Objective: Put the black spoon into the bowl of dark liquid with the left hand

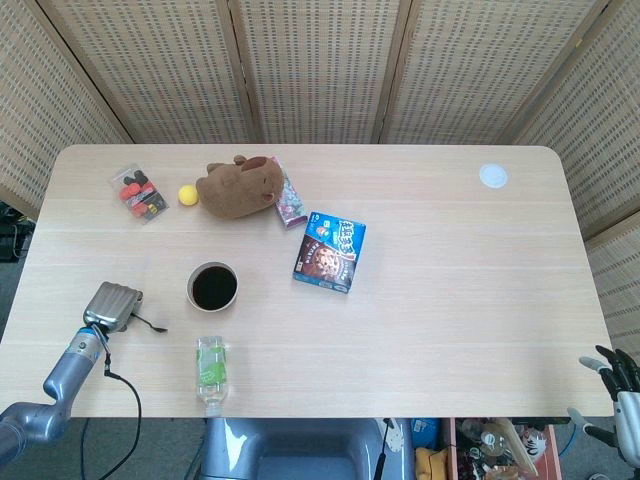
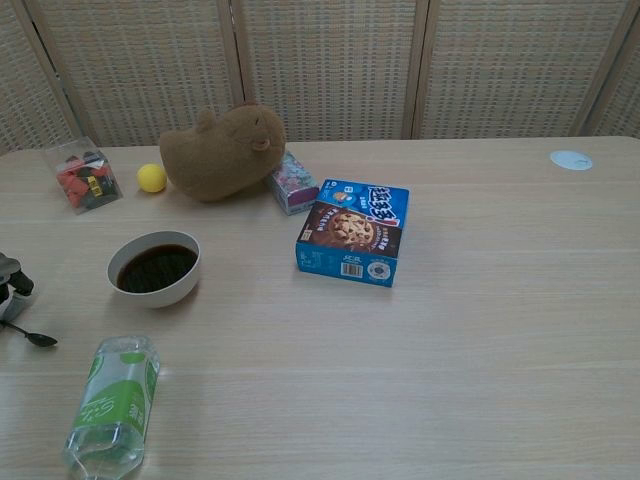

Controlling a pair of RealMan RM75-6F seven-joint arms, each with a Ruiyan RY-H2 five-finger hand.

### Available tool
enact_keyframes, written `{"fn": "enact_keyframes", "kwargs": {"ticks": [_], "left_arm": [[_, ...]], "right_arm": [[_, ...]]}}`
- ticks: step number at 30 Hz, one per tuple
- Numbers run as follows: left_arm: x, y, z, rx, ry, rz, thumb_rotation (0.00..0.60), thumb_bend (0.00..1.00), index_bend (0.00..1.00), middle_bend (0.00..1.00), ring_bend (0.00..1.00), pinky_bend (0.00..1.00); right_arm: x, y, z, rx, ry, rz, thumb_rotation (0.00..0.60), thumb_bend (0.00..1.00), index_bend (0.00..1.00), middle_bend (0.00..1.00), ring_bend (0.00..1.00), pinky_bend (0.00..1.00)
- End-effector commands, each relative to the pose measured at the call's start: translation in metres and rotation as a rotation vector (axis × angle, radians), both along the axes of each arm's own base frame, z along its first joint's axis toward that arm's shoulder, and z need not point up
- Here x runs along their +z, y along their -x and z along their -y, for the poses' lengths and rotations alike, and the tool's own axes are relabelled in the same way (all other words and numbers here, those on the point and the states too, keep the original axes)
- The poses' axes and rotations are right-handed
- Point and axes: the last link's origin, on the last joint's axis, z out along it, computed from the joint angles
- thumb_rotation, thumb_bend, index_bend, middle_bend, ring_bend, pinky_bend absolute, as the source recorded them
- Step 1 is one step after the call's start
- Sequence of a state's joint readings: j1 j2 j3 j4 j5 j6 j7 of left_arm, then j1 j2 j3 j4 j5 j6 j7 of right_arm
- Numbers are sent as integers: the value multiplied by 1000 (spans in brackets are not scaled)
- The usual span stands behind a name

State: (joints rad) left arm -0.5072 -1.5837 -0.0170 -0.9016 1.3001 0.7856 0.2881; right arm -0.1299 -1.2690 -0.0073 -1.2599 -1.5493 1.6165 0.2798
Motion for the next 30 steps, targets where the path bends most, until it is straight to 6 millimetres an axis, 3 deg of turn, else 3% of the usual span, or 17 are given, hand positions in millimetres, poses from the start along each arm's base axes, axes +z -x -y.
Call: {"fn": "enact_keyframes", "kwargs": {"ticks": [1, 14, 21, 30], "left_arm": [[0, -1, 0, -1, -2, 5, 600, 399, 579, 781, 576, 632], [9, -3, 1, -25, -27, 14, 600, 411, 607, 788, 576, 635], [38, -17, -5, -153, -71, -39, 600, 410, 621, 789, 577, 635], [78, -55, -12, -389, -136, -149, 600, 411, 653, 789, 577, 635]], "right_arm": [[0, 0, 0, 0, 0, 0, 600, 299, 292, 230, 113, 206], [0, -1, -1, 4, 2, 2, 600, 299, 292, 230, 113, 206], [1, -2, -1, 12, 5, 6, 600, 299, 292, 230, 113, 206], [0, -3, -2, 23, 14, 22, 600, 299, 292, 230, 113, 206]]}}
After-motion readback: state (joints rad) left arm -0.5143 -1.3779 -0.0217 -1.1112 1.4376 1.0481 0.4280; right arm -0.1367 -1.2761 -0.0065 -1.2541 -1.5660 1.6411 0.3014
